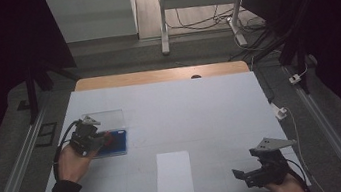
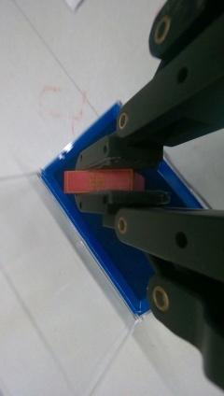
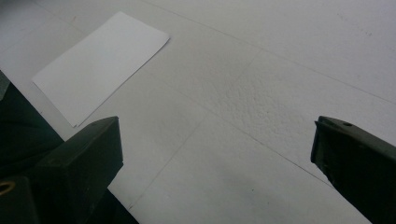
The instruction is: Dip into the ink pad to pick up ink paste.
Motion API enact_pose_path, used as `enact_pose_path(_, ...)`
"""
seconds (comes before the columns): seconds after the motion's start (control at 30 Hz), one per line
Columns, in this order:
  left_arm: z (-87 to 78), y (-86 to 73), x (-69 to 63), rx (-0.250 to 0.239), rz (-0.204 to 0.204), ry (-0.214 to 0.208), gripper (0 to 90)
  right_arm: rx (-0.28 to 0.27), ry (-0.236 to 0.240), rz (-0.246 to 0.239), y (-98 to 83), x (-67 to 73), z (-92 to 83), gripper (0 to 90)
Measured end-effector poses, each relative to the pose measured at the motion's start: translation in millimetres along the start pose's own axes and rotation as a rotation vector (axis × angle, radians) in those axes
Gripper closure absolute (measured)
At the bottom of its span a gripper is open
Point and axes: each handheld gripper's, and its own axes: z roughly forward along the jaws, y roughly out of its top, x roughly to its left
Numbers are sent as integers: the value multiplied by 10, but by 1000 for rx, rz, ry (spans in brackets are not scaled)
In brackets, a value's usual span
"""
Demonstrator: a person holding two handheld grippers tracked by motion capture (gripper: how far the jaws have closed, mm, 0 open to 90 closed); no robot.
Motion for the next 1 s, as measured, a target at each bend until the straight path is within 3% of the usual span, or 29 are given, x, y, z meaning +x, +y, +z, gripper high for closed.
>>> enact_pose_path(0.13,48,-13,34,14,-15,-5,796,3,2,3,0,-1,-5,23)
enact_pose_path(0.4,99,-21,16,48,-3,9,796,4,0,-1,1,4,-1,23)
enact_pose_path(0.57,108,-39,27,43,-38,-2,799,5,-2,-1,2,9,3,22)
enact_pose_path(0.77,122,-31,-58,49,-11,43,800,13,-3,-8,9,15,14,23)
enact_pose_path(0.87,123,-48,-17,36,-38,20,801,16,-4,-8,13,17,21,22)
enact_pose_path(1.0,125,-97,90,5,-103,-42,802,22,-9,-15,17,20,24,22)
